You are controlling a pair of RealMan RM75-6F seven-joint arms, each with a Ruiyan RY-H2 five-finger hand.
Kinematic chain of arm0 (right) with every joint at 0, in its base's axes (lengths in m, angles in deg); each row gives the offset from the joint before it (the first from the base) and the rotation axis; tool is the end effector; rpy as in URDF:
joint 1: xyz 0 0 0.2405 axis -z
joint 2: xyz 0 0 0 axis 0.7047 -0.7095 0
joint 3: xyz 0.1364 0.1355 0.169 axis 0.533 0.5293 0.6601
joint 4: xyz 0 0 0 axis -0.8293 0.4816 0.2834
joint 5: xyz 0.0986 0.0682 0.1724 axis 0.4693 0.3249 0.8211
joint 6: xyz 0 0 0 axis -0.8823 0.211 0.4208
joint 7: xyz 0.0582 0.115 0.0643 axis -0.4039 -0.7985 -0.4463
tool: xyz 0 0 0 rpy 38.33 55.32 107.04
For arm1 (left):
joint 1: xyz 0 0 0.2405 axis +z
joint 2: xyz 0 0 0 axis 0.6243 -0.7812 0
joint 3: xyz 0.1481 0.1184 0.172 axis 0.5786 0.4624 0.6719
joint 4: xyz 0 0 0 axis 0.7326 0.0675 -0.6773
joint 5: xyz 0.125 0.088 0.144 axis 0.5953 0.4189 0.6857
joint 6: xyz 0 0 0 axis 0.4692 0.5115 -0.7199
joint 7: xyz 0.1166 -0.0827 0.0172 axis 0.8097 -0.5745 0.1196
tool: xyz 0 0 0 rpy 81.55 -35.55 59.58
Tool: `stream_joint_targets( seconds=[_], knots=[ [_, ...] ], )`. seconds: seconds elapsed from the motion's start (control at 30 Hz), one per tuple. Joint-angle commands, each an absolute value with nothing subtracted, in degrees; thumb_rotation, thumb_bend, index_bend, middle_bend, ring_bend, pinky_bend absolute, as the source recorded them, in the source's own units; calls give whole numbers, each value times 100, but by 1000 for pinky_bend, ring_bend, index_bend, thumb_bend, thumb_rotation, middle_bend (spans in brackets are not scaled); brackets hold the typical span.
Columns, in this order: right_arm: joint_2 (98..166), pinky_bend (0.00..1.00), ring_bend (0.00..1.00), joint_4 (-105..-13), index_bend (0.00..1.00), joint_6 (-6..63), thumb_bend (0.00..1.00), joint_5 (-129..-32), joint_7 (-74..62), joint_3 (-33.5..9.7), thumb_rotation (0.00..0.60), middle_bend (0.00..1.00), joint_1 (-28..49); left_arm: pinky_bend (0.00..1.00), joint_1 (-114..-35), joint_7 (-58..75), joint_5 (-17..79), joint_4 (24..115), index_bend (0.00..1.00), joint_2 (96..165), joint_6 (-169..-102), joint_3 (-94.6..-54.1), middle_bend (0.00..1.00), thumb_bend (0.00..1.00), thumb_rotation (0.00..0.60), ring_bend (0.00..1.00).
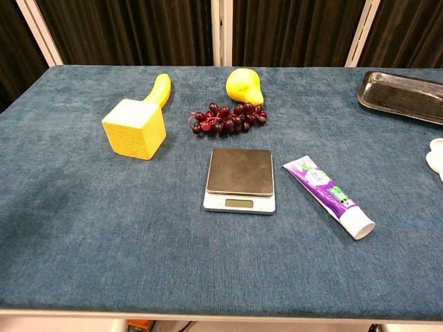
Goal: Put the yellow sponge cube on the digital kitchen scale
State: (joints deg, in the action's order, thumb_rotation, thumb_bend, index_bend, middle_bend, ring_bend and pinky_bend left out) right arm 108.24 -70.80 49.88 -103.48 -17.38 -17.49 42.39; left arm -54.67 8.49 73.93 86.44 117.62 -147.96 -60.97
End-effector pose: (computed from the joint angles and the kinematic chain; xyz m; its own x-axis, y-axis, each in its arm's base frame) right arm -0.3410 -0.1752 0.2034 0.3635 0.0312 0.9311 -0.9313 0.0382 0.3623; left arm -0.2564 0.1920 0.0794 0.4725 0.1808 0.8626 0.8050 -0.4871 -0.3388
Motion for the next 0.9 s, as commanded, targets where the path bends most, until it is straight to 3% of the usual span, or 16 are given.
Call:
stream_joint_targets(
  seconds=[0.03, 0.4, 0.9],
  knots=[
    [10811, 0, 0, -7043, 0, 4947, 202, -10263, -1933, -1690, 600, 0, 4209, 128, -6004, 962, 7714, 8846, 86, 12146, -14182, -6082, 94, 197, 600, 0],
    [10856, 0, 0, -6567, 0, 4657, 220, -9985, -2664, -1635, 600, 0, 4171, 129, -6626, 854, 7504, 8381, 86, 13261, -13266, -6154, 152, 211, 600, 0],
    [10860, 0, 0, -6498, 0, 4631, 222, -9870, -2713, -1556, 600, 0, 4156, 104, -7097, 312, 7165, 7797, 85, 14119, -13139, -6363, 168, 241, 600, 0]
  ],
)
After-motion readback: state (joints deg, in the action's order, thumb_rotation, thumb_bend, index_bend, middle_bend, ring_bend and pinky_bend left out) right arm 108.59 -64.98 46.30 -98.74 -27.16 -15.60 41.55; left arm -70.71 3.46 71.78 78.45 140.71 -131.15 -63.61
